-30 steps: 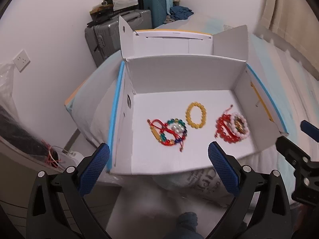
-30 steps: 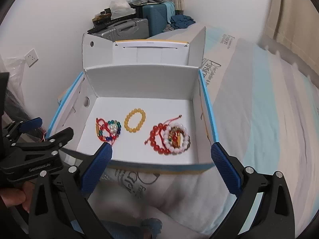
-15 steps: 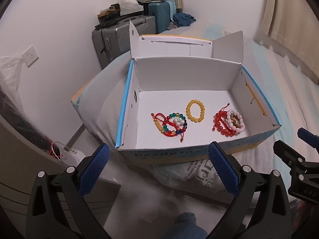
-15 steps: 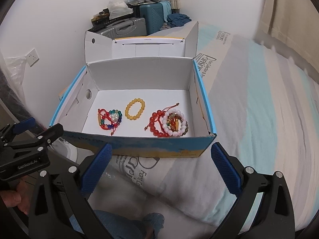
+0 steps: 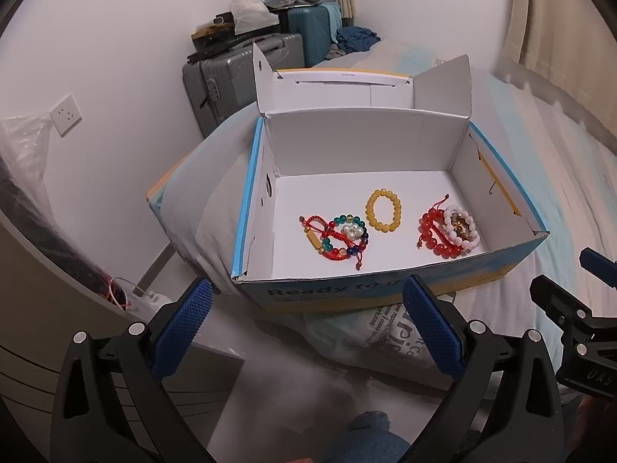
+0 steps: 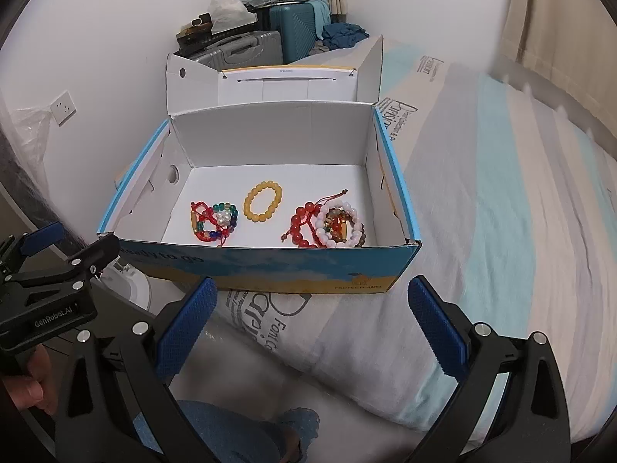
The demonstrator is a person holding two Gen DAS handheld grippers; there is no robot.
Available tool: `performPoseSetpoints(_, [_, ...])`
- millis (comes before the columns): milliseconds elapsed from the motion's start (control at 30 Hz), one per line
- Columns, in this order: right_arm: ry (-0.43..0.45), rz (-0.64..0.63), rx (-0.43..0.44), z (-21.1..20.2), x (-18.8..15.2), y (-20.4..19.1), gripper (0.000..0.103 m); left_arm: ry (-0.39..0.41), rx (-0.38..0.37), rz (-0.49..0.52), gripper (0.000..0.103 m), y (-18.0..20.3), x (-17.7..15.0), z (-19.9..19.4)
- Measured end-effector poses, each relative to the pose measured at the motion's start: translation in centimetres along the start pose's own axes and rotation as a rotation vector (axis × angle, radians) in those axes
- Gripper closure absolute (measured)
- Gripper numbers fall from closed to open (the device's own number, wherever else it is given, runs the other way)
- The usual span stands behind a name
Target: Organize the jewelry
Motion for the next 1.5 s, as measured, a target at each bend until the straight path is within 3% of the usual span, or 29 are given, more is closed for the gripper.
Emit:
performPoseSetpoints(267, [0.007,0.007,-0.003,0.1,0.1,0.1,0.008,0.020,-0.029,-0.007,0.006,0.4,0.2,-0.5])
performPoseSetpoints(800, [-0.001,0.007,-0.014,0.3,0.1,0.1,0.008,0.037,0.013,0.004,0.006,0.1,0.4,-0.2])
performPoseSetpoints(1500, [0.005,0.027,-0.010,0.7,0.3,0.3,0.008,0.029,-0.039,-0.016,0.009,1.2,0.7,0.0])
Point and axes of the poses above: each gripper's, at about its wrist camera, not at the fingertips, and z roughly the way its jaws point, y to its right, x to its top, the point moved 10 cm from there along z, roughly the way its jaws point, and after that the axes turned 2 degrees about y, right-handed, at the moved point
